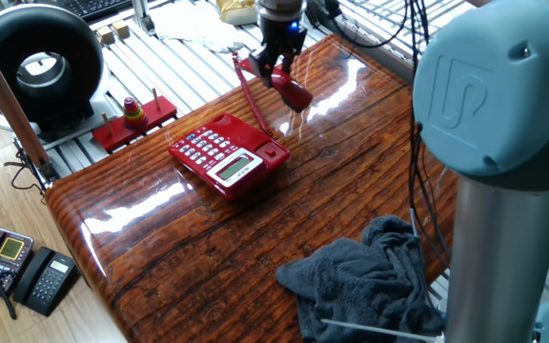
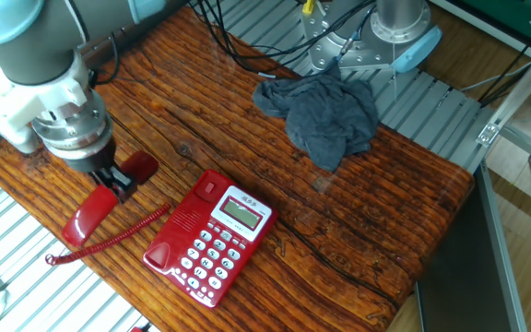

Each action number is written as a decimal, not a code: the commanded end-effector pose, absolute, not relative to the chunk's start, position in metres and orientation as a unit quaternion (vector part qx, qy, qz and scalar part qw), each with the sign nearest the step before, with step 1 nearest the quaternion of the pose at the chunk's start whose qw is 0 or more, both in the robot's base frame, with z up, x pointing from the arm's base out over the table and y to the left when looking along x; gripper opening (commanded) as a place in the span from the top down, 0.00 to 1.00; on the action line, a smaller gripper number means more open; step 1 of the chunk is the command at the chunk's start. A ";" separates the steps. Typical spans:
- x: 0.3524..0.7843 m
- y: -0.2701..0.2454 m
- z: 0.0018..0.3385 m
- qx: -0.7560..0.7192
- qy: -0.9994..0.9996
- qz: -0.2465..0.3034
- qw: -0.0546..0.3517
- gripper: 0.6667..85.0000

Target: Place the handset of the telephone on the corresponding phone cradle

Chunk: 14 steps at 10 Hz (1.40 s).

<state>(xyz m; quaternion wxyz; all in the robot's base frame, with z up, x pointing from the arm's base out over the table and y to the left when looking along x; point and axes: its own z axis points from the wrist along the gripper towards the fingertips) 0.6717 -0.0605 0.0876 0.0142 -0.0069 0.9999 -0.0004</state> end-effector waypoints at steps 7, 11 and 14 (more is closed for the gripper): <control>0.673 0.003 0.088 0.044 0.998 0.028 0.018 0.59; 0.673 0.007 0.089 0.049 0.998 0.037 0.017 0.59; 0.666 0.013 0.088 0.028 0.998 0.049 0.002 0.59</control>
